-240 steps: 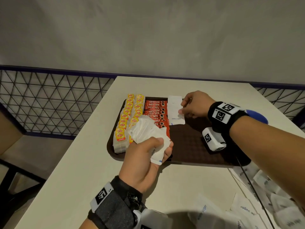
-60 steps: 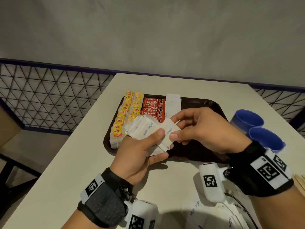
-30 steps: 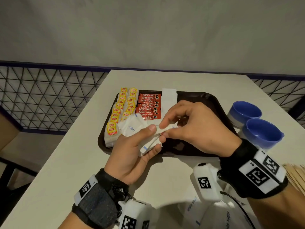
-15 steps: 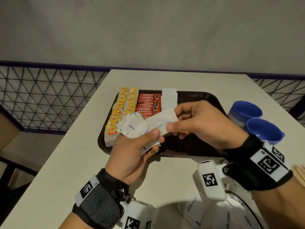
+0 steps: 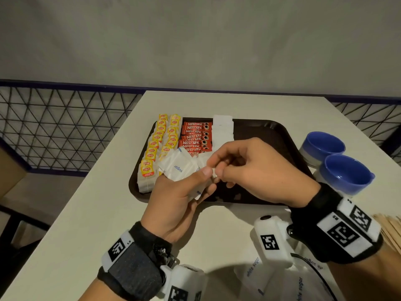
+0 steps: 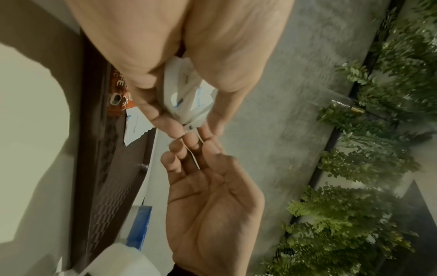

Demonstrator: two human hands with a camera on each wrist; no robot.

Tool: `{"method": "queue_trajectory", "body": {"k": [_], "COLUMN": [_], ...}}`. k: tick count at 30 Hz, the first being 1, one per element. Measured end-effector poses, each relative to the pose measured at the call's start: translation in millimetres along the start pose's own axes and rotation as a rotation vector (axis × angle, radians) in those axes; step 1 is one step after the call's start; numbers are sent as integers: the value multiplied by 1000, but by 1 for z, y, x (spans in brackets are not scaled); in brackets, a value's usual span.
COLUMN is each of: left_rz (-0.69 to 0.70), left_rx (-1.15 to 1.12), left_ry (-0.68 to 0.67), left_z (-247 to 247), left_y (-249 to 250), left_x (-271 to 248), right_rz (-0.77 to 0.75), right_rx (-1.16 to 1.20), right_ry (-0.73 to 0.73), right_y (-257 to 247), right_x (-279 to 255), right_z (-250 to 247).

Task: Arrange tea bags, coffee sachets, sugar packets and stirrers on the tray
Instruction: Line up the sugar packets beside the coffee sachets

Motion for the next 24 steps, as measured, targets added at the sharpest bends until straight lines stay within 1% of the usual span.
{"method": "queue_trajectory", "body": {"k": [2, 6, 7, 9, 11, 15, 17, 21, 22, 24], "left_rz": [-6, -8, -2, 7, 6, -13, -30, -82, -91, -100], "left_rx": [-6, -5, -3, 3, -1, -36, -53, -75, -76, -83], "left_ry": [30, 21, 13, 1, 11, 55, 79, 93, 99, 109], "left_z": [-6, -7, -6, -5, -6, -11, -14, -15, -16, -17], "left_y": [-2, 0, 2, 5, 5, 7, 8, 6, 5, 4], "left_x": [1, 1, 1, 1, 1, 2, 3, 2, 2, 2], "right_rz": [-6, -26, -10, 41, 61, 54, 81, 128, 148, 198], "right_rx": [31, 74, 99, 152, 169, 157, 165, 142, 111, 43], "right_ry": [45, 254, 262, 197, 134, 138, 183, 399, 418, 370], "right_y": [0, 2, 5, 10, 12, 13, 20, 40, 45, 57], "right_x": [0, 2, 3, 4, 4, 5, 8, 21, 27, 40], "right_z": [-7, -33, -35, -30, -23, -26, -39, -85, -91, -89]}}
Point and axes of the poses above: each hand's wrist, its own x-axis towards the middle knuckle, its own z-axis out of the palm, y = z × x, the point moved 10 cm from there along x, towards the middle knuckle, and after that the axes turned 8 degrees about x, right-handed, at the moved point
